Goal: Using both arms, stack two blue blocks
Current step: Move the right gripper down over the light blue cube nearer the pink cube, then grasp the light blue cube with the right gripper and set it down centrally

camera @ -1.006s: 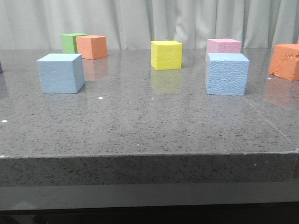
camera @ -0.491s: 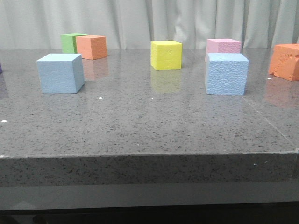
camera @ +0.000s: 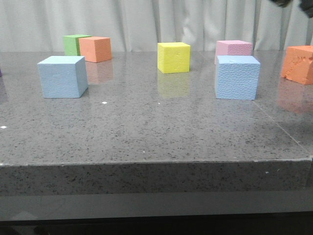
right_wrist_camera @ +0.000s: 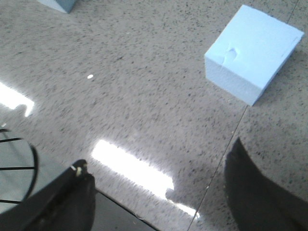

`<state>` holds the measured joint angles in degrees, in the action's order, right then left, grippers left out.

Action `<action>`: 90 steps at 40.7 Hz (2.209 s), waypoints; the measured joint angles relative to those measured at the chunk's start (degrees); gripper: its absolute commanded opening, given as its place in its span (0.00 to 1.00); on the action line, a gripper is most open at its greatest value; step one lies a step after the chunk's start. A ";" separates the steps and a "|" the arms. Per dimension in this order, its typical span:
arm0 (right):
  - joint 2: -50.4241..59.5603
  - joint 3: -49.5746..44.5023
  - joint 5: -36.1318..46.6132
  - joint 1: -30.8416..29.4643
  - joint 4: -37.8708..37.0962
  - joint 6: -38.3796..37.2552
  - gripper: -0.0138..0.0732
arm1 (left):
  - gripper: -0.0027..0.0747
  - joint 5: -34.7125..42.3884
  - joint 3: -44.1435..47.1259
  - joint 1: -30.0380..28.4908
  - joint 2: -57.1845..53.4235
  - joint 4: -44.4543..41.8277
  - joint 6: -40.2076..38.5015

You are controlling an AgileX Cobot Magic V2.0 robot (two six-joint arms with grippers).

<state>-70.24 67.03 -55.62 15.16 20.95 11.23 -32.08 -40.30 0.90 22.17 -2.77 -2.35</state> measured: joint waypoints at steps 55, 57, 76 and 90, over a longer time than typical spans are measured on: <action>-28.78 16.63 7.41 5.77 -28.41 -42.62 0.90 | 0.60 0.00 0.00 0.00 0.00 0.00 0.00; -30.19 16.63 7.41 5.77 -28.72 -43.34 0.90 | 0.60 0.00 0.00 0.00 0.00 0.00 0.00; -32.25 16.63 7.83 5.77 -28.36 -44.18 0.63 | 0.60 -0.10 0.00 0.00 0.00 0.00 0.00; -29.47 20.74 6.52 13.66 -28.48 -44.33 0.63 | 0.60 -0.10 0.00 0.00 0.00 0.00 0.00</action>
<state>-99.71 87.77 -49.10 28.82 -7.53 -33.10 -32.18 -40.30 0.90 22.17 -2.77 -2.35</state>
